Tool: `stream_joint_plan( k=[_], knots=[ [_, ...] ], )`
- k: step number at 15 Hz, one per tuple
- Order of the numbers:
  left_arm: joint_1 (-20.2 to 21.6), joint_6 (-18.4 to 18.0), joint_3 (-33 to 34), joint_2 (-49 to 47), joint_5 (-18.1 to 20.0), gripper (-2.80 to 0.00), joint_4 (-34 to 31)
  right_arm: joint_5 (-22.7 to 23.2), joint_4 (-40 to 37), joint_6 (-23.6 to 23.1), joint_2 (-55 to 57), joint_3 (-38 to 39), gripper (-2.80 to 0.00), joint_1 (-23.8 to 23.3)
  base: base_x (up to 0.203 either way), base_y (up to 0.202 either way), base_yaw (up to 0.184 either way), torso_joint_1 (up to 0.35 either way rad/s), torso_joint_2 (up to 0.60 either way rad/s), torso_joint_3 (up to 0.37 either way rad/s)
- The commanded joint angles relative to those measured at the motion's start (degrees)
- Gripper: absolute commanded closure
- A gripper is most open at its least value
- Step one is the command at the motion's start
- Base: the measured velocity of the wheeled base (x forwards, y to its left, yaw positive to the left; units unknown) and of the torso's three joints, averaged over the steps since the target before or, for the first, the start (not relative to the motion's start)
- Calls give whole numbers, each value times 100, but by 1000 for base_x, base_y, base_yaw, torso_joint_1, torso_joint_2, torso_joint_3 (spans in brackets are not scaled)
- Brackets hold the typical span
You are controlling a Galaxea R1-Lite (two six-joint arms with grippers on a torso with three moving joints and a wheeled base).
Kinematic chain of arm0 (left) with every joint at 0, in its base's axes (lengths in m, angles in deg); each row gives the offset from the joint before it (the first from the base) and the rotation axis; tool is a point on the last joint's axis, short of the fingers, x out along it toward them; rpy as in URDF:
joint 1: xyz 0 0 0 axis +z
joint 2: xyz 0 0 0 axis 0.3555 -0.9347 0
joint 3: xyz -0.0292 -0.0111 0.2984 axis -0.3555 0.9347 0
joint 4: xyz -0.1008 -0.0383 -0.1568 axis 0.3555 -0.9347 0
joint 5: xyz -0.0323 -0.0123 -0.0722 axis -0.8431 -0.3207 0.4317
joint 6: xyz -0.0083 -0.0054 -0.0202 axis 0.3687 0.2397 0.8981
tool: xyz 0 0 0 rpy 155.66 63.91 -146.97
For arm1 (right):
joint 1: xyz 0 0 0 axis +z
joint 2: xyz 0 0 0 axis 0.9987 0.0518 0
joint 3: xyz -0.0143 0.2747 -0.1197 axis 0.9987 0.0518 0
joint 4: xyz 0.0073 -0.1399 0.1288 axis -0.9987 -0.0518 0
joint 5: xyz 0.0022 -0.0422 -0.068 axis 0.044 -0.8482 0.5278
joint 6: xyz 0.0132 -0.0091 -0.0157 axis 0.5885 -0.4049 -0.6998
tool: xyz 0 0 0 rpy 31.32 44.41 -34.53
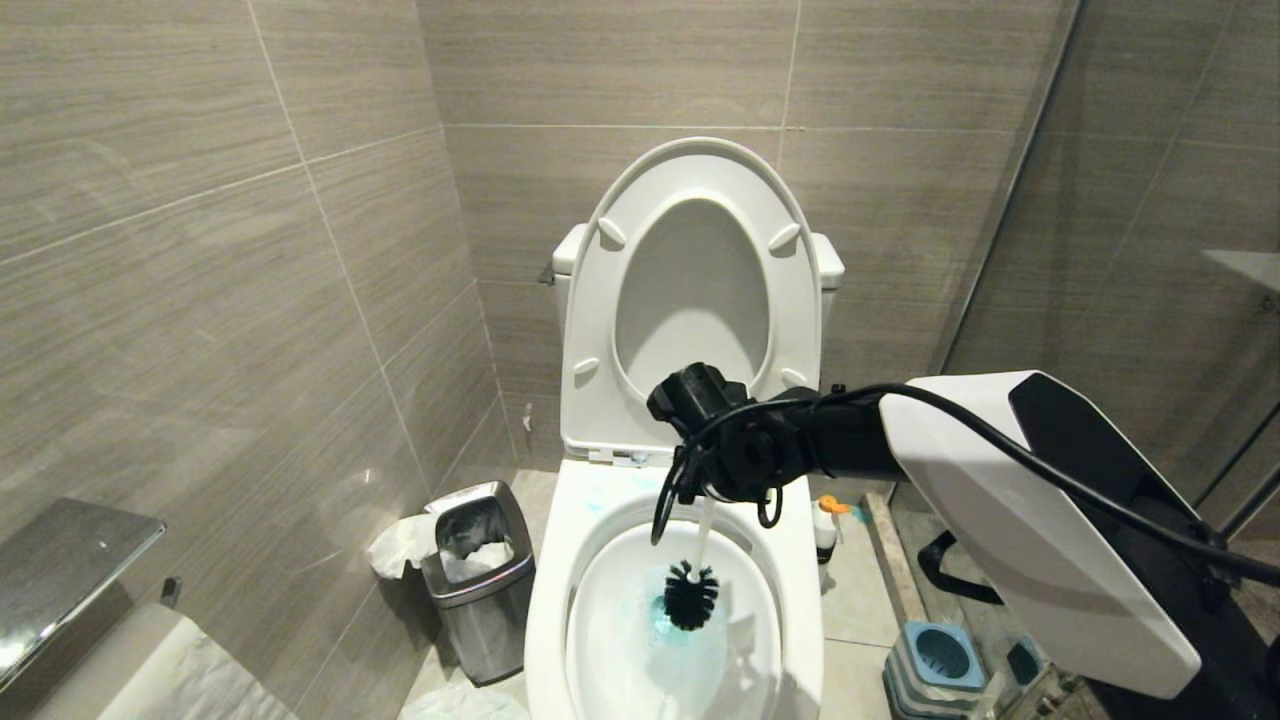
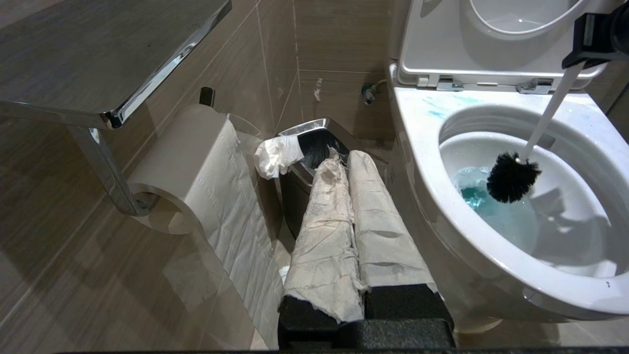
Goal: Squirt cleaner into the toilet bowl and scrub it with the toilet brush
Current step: Scrub the toilet bowl
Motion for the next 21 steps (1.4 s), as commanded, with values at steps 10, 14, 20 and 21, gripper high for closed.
stream_joint_plan(
  k=[10, 14, 20, 21],
  knots=[
    [-2, 4, 9, 0, -1, 0, 0, -653, 365, 105, -69, 18, 0, 19, 0, 0, 0, 0, 0, 0],
    [-2, 4, 9, 0, -1, 0, 0, -636, -122, 353, -620, 89, 0, 329, 0, 0, 0, 0, 0, 0],
    [-2, 4, 9, 0, -1, 0, 0, -660, -86, 264, -147, 28, 0, 312, 0, 0, 0, 0, 0, 0],
    [-2, 4, 9, 0, -1, 0, 0, -651, -86, 273, -146, 28, 0, 312, 0, 0, 0, 0, 0, 0]
  ],
)
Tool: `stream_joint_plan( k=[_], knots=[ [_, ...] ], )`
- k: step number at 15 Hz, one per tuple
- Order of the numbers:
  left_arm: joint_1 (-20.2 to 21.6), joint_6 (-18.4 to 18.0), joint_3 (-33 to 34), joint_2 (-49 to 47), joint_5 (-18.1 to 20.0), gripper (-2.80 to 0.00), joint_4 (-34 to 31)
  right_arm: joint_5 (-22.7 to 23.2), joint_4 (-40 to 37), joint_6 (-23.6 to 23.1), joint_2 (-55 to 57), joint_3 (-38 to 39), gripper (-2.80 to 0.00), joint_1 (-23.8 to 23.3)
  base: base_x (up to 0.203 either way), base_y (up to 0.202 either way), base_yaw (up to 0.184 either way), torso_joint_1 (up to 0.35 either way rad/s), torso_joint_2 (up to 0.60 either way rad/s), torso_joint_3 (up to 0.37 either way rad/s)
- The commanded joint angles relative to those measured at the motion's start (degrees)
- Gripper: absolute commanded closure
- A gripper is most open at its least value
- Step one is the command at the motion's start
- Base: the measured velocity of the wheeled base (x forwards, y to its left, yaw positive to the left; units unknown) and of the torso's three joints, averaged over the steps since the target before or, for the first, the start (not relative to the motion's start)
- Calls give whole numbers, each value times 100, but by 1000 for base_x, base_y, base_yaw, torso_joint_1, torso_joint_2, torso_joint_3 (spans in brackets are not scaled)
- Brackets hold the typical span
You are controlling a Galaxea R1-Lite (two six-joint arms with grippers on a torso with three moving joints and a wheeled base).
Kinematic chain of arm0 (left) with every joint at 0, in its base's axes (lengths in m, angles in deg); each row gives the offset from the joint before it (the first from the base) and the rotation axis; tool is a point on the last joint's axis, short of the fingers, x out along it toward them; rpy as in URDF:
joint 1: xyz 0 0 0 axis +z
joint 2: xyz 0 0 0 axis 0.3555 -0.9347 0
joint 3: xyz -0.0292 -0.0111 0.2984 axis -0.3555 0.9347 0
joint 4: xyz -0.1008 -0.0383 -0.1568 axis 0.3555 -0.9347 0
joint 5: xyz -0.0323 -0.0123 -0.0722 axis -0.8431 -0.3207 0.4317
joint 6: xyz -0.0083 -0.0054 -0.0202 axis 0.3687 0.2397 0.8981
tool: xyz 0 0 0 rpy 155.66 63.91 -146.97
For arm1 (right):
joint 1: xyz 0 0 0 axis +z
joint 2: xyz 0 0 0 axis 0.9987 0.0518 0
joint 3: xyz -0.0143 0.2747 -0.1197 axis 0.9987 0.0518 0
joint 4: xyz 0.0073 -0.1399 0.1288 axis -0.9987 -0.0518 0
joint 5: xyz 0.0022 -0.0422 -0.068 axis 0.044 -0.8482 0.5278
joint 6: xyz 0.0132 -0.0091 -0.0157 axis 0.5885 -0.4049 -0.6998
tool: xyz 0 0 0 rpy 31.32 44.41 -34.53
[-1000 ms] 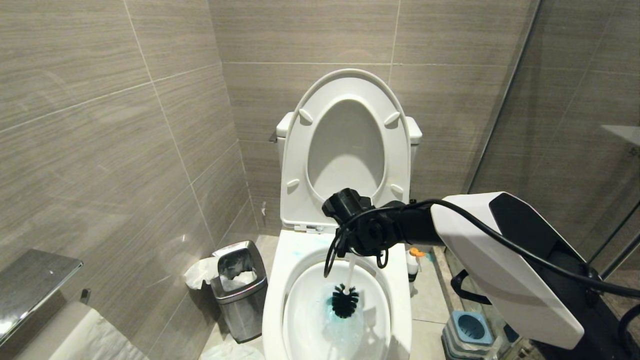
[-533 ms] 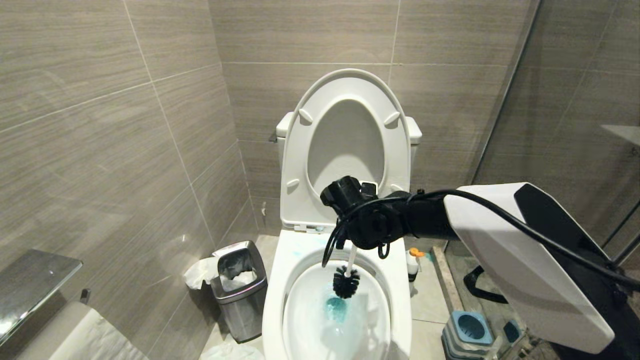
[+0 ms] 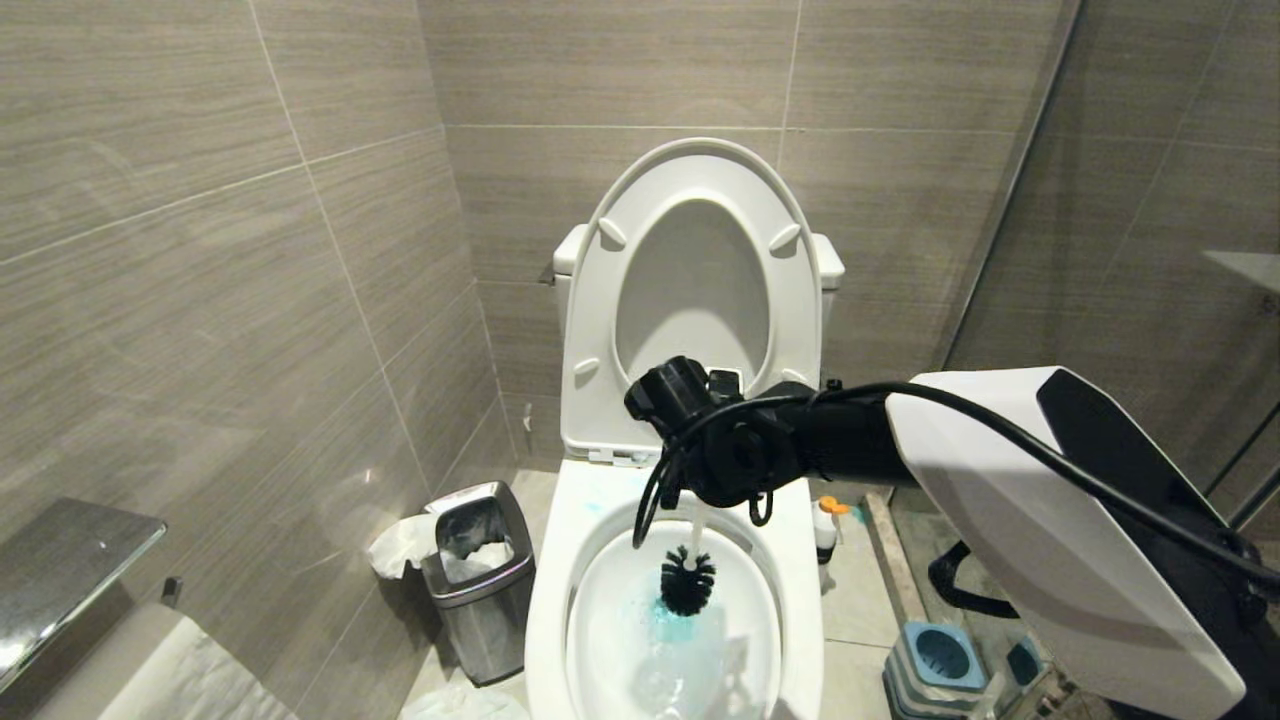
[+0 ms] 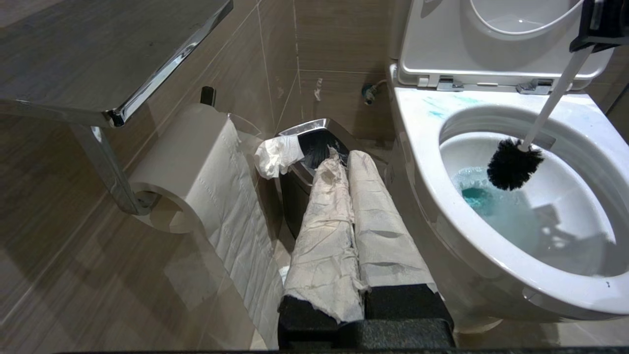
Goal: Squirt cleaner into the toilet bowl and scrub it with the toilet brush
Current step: Scrub the toilet bowl
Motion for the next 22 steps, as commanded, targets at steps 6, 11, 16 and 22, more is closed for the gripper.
stream_joint_plan(
  k=[6, 11, 16, 22],
  knots=[
    [0, -27, 9, -9, -1, 0, 0, -34, 0, 36, 76, -2, 0, -22, 0, 0, 0, 0, 0, 0],
    [0, -10, 9, 0, -1, 0, 0, -34, -9, 36, 41, -10, 0, -29, 0, 0, 0, 0, 0, 0],
    [0, -36, 9, 0, -1, 0, 3, -34, 0, 36, 57, -11, 0, -20, 0, 0, 0, 0, 0, 0],
    [0, -36, 9, 0, -1, 0, 9, -26, 171, 36, 173, -11, 0, -47, 0, 0, 0, 0, 2, -41]
  ],
)
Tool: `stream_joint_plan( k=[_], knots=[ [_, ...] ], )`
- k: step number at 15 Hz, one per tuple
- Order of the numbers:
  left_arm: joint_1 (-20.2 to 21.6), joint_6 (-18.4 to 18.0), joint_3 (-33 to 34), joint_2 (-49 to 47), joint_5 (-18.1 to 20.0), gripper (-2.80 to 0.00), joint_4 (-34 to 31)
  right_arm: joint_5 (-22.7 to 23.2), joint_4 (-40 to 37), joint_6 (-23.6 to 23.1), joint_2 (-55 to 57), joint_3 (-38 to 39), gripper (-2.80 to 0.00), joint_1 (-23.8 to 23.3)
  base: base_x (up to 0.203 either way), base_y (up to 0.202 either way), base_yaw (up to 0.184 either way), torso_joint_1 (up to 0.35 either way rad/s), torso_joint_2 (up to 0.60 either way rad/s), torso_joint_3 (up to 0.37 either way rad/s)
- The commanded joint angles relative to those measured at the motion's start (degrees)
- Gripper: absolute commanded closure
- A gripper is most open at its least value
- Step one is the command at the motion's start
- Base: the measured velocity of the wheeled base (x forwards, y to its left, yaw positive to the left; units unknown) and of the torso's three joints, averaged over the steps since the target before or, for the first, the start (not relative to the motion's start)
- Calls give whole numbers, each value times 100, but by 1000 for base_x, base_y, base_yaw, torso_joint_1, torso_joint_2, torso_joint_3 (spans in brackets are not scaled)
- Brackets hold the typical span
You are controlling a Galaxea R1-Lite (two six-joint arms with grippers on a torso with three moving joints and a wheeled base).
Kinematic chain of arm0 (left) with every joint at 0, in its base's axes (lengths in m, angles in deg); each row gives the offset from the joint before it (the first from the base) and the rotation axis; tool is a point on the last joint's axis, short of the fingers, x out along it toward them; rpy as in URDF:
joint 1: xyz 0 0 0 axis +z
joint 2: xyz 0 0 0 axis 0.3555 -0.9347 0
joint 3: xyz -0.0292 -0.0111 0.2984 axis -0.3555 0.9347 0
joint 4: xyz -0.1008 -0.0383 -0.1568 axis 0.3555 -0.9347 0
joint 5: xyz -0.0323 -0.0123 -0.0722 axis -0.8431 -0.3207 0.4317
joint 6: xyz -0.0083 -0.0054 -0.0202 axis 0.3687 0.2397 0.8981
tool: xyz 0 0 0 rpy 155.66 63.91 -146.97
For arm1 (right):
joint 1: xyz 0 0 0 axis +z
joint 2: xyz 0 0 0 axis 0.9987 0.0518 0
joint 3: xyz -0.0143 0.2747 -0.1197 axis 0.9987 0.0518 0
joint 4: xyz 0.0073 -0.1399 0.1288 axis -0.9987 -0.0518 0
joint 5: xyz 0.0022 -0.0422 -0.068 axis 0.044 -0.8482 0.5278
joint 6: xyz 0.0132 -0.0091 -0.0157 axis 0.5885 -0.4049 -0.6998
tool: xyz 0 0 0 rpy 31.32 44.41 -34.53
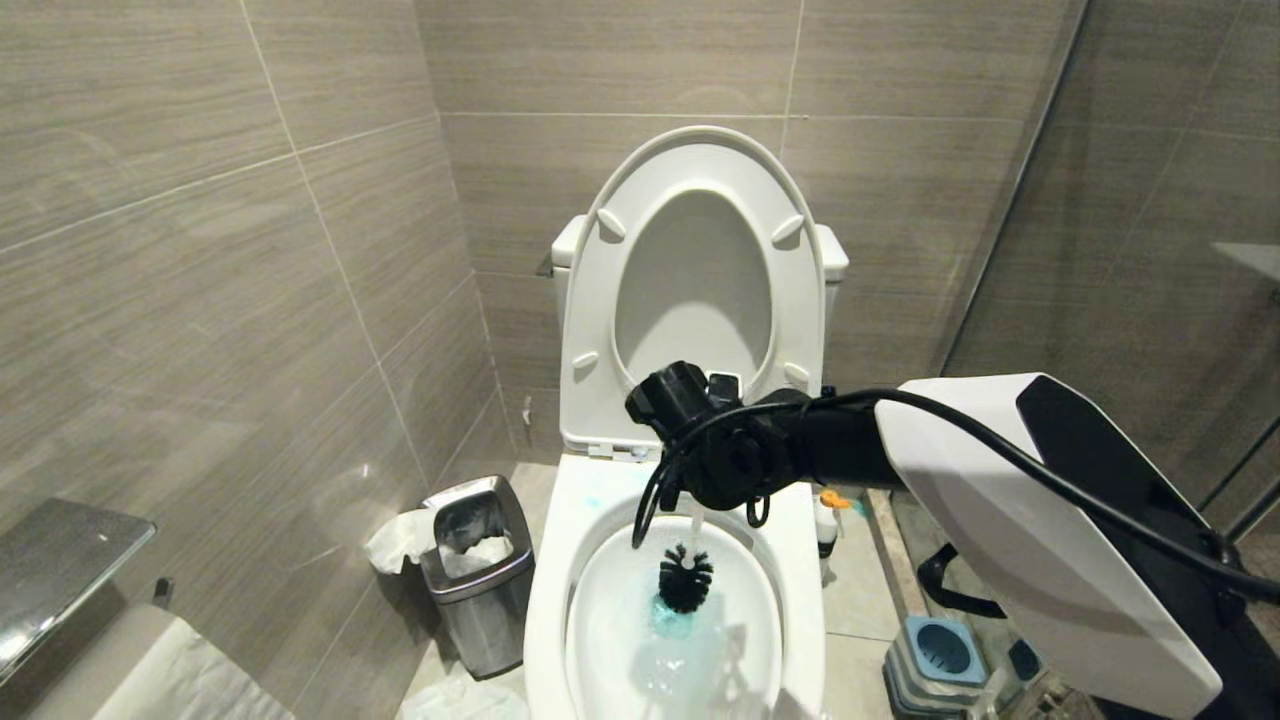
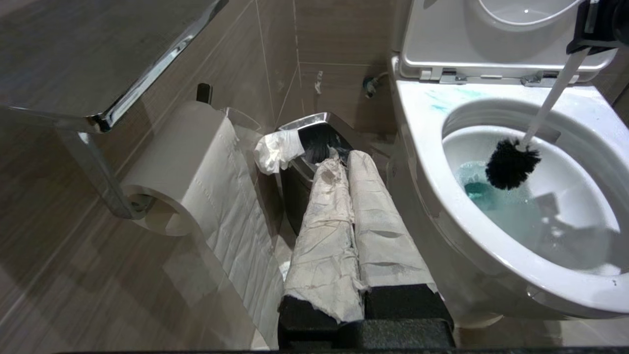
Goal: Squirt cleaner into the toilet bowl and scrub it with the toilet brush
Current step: Scrub the toilet bowl
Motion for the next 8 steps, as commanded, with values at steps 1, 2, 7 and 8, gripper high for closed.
stream_joint_plan(
  k=[1, 2, 7, 8],
  knots=[
    [-2, -2, 9, -7, 2, 0, -1, -15, 26, 22, 73, 4, 0, -8, 0, 0, 0, 10, 2, -164],
    [-2, -2, 9, 0, 2, 0, 3, -7, 152, 16, 81, 4, 0, -11, 0, 0, 0, 4, 5, -173],
    [-2, -2, 9, 0, 2, 0, -15, 7, 626, -259, 205, 4, 0, -8, 0, 0, 0, 4, 4, -180],
    [-2, -11, 9, 0, -4, 0, -15, 11, 644, -277, 230, 4, 0, -6, 0, 0, 0, 2, 4, -93]
  ],
)
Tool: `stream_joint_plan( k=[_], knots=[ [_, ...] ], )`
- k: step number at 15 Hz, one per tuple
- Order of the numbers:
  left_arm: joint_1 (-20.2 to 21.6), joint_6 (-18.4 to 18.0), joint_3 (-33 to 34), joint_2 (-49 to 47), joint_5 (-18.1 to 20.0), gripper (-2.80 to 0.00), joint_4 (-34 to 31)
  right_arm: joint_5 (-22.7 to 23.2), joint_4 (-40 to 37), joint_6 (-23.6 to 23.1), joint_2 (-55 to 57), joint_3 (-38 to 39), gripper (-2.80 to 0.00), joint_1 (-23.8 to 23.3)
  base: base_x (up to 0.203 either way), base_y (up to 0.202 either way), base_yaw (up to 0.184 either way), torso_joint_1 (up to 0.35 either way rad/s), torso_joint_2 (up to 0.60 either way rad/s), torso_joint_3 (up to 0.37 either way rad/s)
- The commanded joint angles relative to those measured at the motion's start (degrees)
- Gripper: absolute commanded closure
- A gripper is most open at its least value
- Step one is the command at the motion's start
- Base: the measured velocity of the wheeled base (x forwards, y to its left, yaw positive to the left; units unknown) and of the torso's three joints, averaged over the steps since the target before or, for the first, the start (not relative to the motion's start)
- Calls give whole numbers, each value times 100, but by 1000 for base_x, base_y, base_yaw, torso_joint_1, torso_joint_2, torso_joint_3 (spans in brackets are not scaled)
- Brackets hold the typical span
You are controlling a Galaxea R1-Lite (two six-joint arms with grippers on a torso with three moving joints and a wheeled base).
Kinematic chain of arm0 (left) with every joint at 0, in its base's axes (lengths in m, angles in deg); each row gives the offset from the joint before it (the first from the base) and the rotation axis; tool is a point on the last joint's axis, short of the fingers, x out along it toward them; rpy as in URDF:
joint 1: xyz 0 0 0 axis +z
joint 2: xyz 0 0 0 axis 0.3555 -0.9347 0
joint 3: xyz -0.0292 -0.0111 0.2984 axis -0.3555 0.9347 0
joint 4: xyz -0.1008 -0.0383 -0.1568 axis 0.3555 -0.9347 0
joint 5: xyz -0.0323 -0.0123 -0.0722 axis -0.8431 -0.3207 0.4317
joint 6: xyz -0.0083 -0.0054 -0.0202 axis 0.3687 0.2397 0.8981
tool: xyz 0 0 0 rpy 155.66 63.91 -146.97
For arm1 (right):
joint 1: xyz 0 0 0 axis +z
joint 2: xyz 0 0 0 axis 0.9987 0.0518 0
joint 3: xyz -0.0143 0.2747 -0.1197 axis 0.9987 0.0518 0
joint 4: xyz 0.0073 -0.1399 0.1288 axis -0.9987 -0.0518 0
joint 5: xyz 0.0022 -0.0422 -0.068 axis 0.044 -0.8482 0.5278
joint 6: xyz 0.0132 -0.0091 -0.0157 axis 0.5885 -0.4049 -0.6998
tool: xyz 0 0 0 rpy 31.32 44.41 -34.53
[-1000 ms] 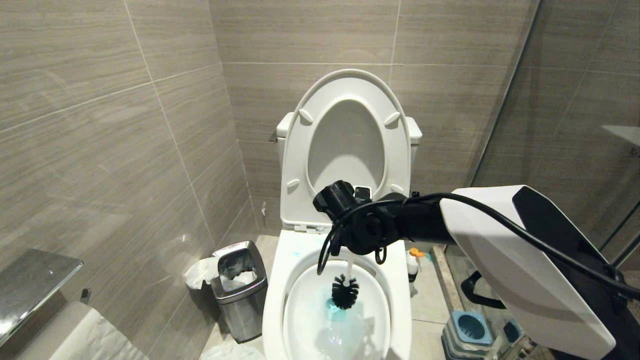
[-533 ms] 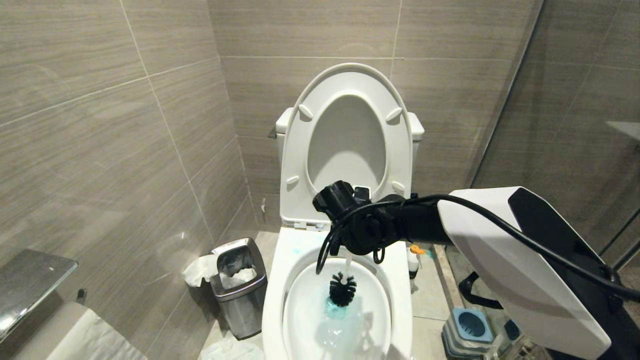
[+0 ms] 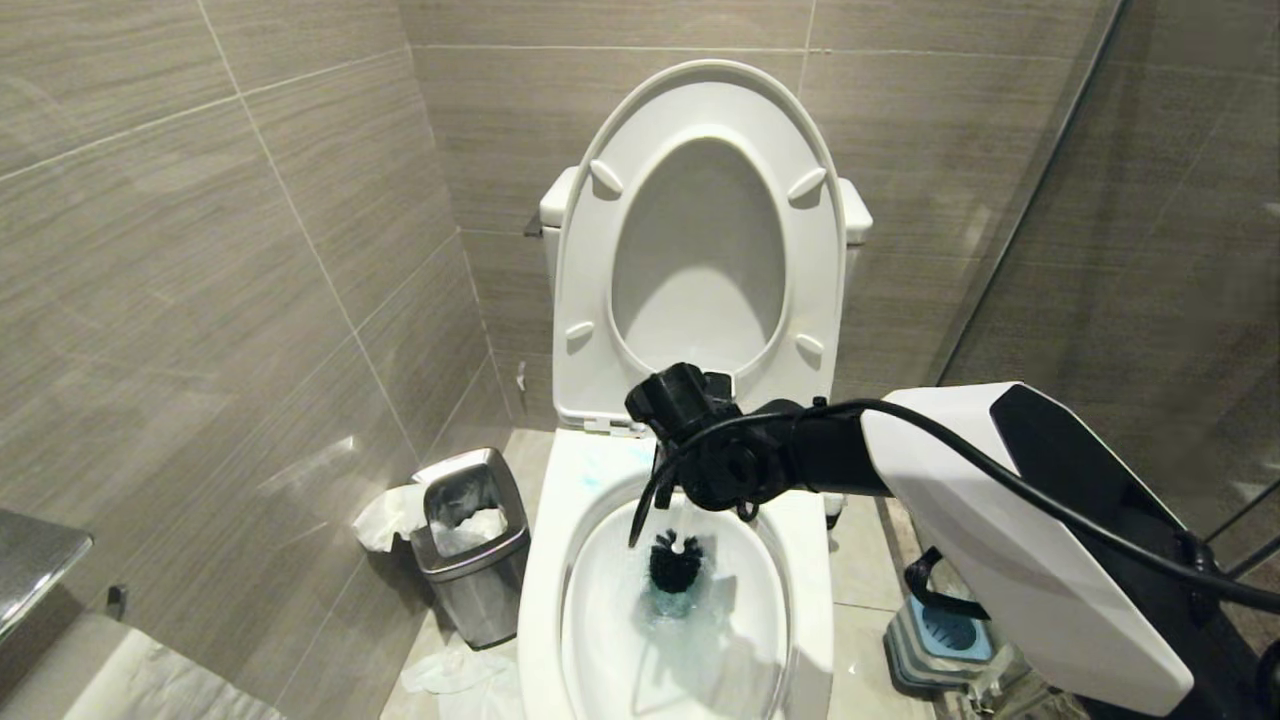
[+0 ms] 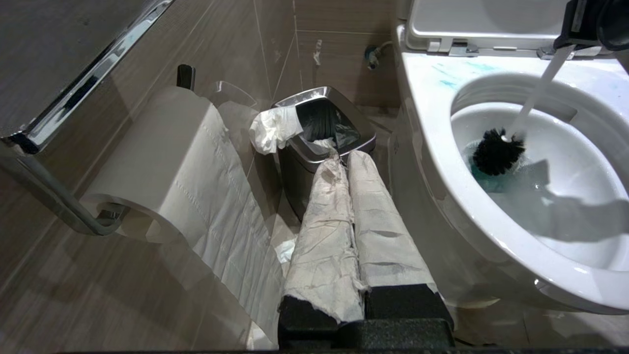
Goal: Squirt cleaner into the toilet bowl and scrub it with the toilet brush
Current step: Scrub the toilet bowl
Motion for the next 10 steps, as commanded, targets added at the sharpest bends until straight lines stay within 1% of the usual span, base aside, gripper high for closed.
stream_joint_plan(
  k=[1, 4, 5, 7, 10],
  knots=[
    [-2, -6, 9, 0, 1, 0, -2, -5, -15, 13, 70, 0, 0, 27, 0, 0, 0, 0, 0, -56],
    [-2, -15, 9, -7, 1, 0, -2, -7, -57, 57, 76, 70, 0, 234, 0, 0, 0, 0, 1, -10],
    [-2, -15, 9, 0, 1, 0, -2, -15, -71, 110, 145, 79, 0, 234, 0, 0, 0, 0, 0, 0],
    [-2, -15, 9, 0, 1, 0, -2, -29, -430, 345, 127, 73, 0, 227, 0, 0, 0, 0, 0, 0],
    [-2, -15, 9, 0, 9, 0, 1, -23, -628, 485, -259, 35, 0, 217, 0, 0, 0, 0, 0, 0]
  ],
)
